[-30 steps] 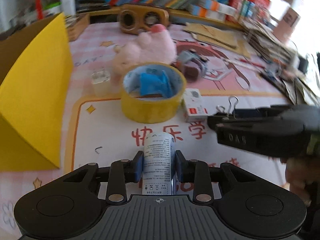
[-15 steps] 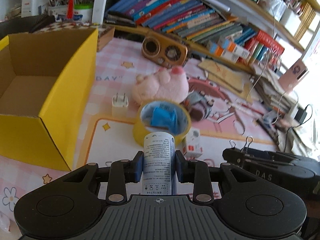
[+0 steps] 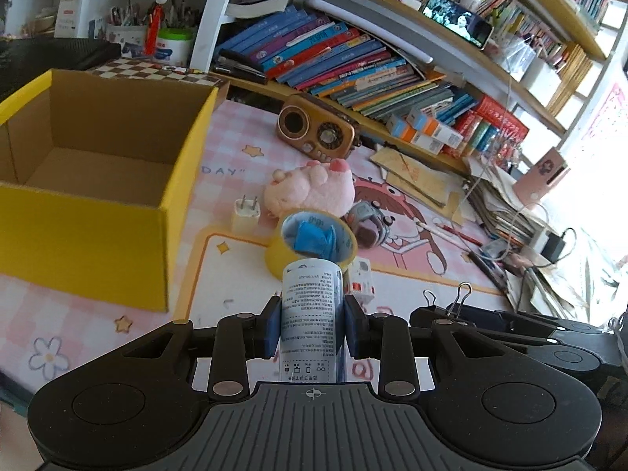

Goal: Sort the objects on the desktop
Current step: 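Lift the spray bottle and binder clip and carry both toward the yellow box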

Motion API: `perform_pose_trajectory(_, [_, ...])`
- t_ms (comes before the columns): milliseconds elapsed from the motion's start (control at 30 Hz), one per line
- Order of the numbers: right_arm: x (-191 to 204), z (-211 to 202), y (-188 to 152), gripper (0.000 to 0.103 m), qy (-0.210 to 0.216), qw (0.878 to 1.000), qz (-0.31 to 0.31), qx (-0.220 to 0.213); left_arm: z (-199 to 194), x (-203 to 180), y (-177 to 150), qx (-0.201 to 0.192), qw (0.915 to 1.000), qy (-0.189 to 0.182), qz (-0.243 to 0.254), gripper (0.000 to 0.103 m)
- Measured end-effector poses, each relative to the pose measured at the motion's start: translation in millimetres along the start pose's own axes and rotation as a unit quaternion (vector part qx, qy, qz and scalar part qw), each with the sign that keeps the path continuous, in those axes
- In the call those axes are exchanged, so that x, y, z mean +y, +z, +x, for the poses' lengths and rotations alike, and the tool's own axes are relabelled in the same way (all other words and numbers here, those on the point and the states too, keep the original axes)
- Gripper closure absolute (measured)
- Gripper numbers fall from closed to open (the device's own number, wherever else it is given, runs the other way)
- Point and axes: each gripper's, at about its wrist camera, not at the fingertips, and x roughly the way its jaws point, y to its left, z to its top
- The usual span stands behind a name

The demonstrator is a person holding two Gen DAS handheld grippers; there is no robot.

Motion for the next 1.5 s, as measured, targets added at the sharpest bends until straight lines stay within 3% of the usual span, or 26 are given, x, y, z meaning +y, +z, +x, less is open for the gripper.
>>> perform_pose_trajectory(600, [113, -53, -63, 0.062, -0.017, 0.999, 0.034, -0.002, -87, 74, -42, 0.003, 0.9987, -0.045, 0.021, 0.073])
perform_pose_trajectory(1067, [186, -58, -81, 0.062, 0.023, 1.0, 0.007, 0.005, -140, 129, -63, -0.015, 0.9996, -0.025, -0.003, 0.073])
perform_pose_trajectory(1500, [223, -49, -73, 0.062, 0.05, 0.998, -0.026, 0.003, -161, 159, -63, -0.041, 0.9989, -0.008, -0.021, 0.073])
